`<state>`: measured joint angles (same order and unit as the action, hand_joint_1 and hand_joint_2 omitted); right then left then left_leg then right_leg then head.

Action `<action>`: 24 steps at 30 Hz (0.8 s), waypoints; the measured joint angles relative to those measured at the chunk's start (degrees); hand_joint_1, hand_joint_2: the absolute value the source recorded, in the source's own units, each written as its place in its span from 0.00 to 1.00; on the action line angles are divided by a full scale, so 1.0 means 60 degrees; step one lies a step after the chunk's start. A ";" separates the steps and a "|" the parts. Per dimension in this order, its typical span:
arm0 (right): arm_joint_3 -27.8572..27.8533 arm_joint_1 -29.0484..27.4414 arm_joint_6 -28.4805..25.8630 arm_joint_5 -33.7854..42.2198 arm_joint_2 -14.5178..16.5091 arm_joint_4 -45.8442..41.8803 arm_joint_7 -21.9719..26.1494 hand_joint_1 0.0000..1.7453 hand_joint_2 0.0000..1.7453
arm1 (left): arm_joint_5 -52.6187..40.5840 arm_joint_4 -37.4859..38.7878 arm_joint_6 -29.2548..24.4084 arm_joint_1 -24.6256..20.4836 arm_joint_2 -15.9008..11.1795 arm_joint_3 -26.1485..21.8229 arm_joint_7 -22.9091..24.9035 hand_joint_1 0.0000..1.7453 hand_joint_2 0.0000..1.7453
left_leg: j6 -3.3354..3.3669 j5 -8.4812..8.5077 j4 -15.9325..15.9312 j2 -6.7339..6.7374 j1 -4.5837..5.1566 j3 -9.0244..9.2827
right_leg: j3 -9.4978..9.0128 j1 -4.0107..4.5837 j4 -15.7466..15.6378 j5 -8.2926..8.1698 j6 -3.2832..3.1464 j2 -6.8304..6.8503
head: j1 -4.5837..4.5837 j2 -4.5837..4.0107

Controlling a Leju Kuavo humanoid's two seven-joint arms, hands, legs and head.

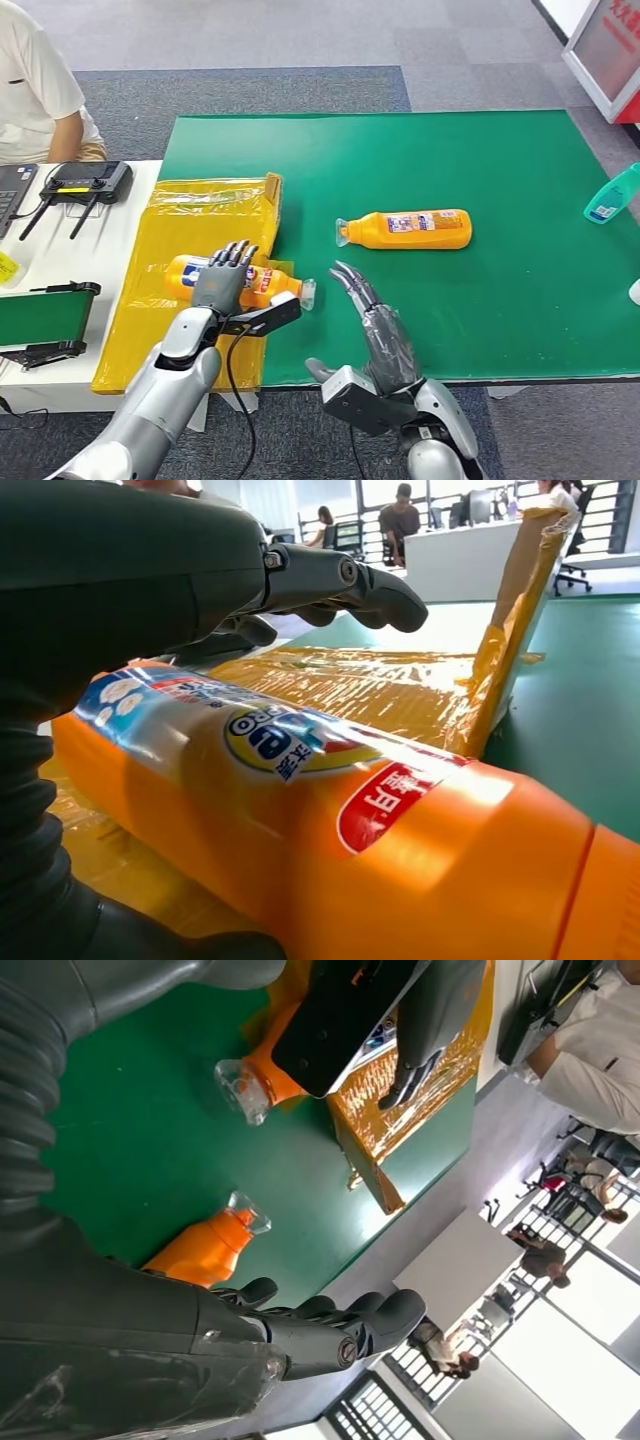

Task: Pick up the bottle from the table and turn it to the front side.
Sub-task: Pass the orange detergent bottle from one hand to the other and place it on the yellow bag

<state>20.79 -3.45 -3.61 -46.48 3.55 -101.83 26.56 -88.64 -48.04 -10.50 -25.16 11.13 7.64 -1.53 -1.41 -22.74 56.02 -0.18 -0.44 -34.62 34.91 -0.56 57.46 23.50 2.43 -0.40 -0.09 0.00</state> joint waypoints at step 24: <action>-0.0829 -0.0812 0.0159 0.1779 -0.0092 -0.0273 0.0094 0.00 1.00 | 1.1663 -0.8311 0.4214 0.5092 -0.1889 0.1227 -0.2585 0.00 1.00 | -0.0005 -0.0043 -0.0003 0.0013 -0.0003 0.0001 | 0.0006 0.0008 0.0000 0.0055 -0.0010 -0.0009 | 0.0000 0.0000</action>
<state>15.81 -8.33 -2.65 -35.81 2.99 -103.47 27.12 -18.66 -97.90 14.78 5.39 -0.20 15.01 -17.04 -1.44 -23.00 56.00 -0.10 -0.46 -34.61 34.94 -0.52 57.45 23.83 2.37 -0.45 -0.09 0.00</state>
